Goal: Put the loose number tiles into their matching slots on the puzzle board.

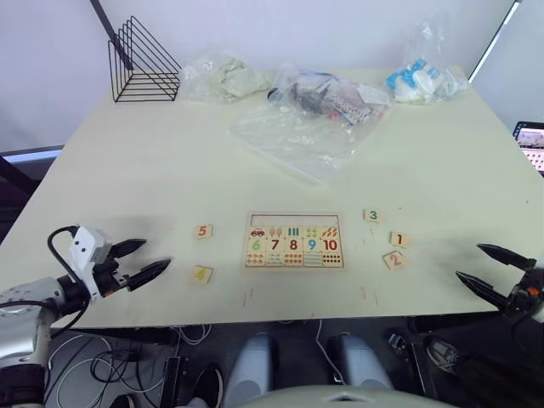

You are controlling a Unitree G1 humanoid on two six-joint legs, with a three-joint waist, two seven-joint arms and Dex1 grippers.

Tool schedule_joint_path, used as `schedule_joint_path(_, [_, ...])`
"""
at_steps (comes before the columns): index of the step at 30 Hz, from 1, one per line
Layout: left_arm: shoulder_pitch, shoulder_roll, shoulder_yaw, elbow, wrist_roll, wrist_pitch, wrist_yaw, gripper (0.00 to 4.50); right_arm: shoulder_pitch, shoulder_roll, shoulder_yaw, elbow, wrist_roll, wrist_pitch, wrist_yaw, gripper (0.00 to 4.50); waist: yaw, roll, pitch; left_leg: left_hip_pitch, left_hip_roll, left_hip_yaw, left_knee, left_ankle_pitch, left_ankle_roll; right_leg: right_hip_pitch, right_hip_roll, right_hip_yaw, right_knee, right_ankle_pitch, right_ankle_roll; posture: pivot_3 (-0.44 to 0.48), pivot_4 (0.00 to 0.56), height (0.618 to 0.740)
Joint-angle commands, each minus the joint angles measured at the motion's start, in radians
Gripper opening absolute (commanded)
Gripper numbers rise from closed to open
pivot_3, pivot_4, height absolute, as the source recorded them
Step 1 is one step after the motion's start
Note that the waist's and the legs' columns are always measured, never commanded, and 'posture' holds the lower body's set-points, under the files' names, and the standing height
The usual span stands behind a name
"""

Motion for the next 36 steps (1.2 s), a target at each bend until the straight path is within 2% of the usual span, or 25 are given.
schedule_joint_path(1, [0.006, 0.022, 0.029, -0.018, -0.008, -0.016, -0.014, 4.5, -0.011, -0.003, -0.042, 0.029, 0.011, -0.044, 0.016, 4.46, 0.0, 0.0, 0.0, 0.0, 0.0, 0.0, 0.0, 0.0, 0.0, 0.0, 0.0, 0.0, 0.0, 0.0, 0.0, 0.0, 0.15, 0.74])
schedule_joint_path(14, [-0.013, 0.019, 0.025, 0.0, -0.009, -0.031, -0.023, 4.5, -0.063, -0.001, -0.03, 0.194, -0.009, -0.167, 0.075, 4.46, -0.001, 0.0, 0.0, 0.0, 0.0, 0.001, 0.0, 0.0, 0.0, 0.0, 0.0, 0.0, 0.0, 0.0, 0.0, 0.0, 0.15, 0.74])
schedule_joint_path(22, [-0.037, 0.014, 0.034, 0.001, -0.028, -0.061, -0.048, 4.5, -0.073, -0.001, -0.023, 0.196, -0.001, -0.181, 0.093, 4.46, -0.001, 0.0, 0.0, 0.0, 0.0, 0.001, 0.0, 0.0, 0.0, 0.0, 0.0, 0.0, 0.0, 0.0, 0.0, 0.0, 0.15, 0.74])
schedule_joint_path(27, [-0.118, 0.036, 0.022, 0.046, -0.051, -0.153, -0.178, 4.5, -0.089, -0.006, 0.003, 0.108, 0.011, -0.12, 0.089, 4.46, 0.0, 0.0, 0.0, 0.0, -0.001, 0.002, 0.001, 0.0, 0.0, 0.0, 0.0, -0.001, 0.0, 0.0, 0.0, 0.0, 0.15, 0.74])
schedule_joint_path(33, [-0.191, 0.079, -0.008, 0.142, -0.091, -0.209, -0.433, 4.5, -0.144, -0.018, 0.033, 0.069, 0.009, -0.082, 0.113, 4.46, -0.003, 0.001, 0.001, 0.0, -0.002, 0.003, 0.001, 0.0, 0.0, 0.0, 0.001, -0.001, 0.0, 0.0, 0.0, 0.0, 0.15, 0.74])
schedule_joint_path(36, [-0.198, 0.133, -0.071, 0.173, -0.17, -0.243, -0.482, 4.5, -0.176, -0.028, 0.047, 0.069, 0.011, -0.063, 0.138, 4.46, -0.003, 0.001, 0.001, 0.0, -0.002, 0.004, 0.001, 0.0, 0.0, 0.0, 0.001, -0.001, 0.0, 0.0, 0.0, 0.0, 0.15, 0.74])
